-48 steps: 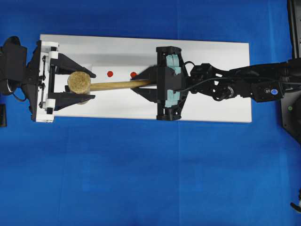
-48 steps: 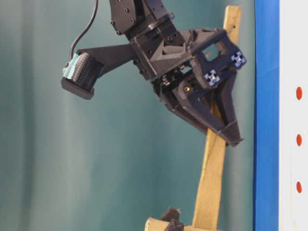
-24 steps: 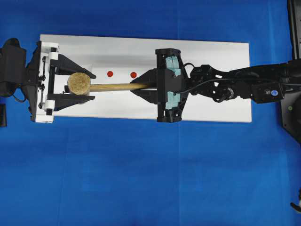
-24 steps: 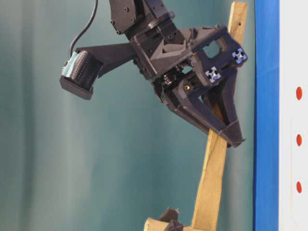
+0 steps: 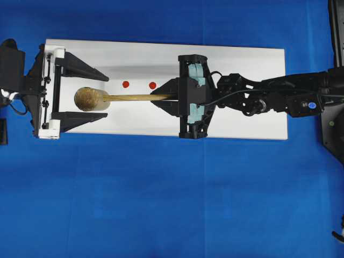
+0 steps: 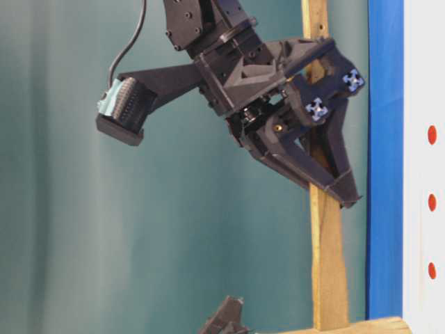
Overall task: Hit the mark with a hammer.
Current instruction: 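Slide the right gripper along the handle toward the mallet head, then open the left gripper off the mallet head and retract it left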
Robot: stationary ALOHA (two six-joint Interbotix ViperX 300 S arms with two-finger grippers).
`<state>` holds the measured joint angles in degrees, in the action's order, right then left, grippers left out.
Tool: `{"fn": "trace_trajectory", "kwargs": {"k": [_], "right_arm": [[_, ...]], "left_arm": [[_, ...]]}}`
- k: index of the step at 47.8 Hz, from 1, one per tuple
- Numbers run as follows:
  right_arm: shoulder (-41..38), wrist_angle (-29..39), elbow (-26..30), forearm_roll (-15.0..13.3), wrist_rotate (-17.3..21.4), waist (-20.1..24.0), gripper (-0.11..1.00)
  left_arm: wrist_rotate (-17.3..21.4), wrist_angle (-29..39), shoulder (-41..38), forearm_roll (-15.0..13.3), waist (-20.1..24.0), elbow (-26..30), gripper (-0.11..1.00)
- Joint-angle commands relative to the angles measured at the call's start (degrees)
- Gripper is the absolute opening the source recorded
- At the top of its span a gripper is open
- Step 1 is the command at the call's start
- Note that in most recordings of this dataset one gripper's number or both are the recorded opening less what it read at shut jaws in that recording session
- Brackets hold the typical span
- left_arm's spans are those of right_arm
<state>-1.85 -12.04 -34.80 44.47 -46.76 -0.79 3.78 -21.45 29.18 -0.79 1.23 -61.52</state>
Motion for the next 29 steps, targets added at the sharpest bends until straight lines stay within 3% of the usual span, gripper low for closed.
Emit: {"fn": "trace_trajectory", "kwargs": {"k": [1,14,29], "right_arm": [[1.41,-0.26,0.88,0.35,0.18,0.09,0.02],[3.34,-0.44,-1.93,3.25,0.18,0.09,0.02],[4.75,-0.35,-4.13,6.06,0.18,0.00,0.02]], "left_arm": [[0.26,-0.18,1.49,-0.18,0.09,0.35,0.89],[0.35,3.60,11.34,-0.18,0.44,-4.13,0.89],[0.35,21.97,30.76,-0.18,0.44,-7.65,0.89]]}}
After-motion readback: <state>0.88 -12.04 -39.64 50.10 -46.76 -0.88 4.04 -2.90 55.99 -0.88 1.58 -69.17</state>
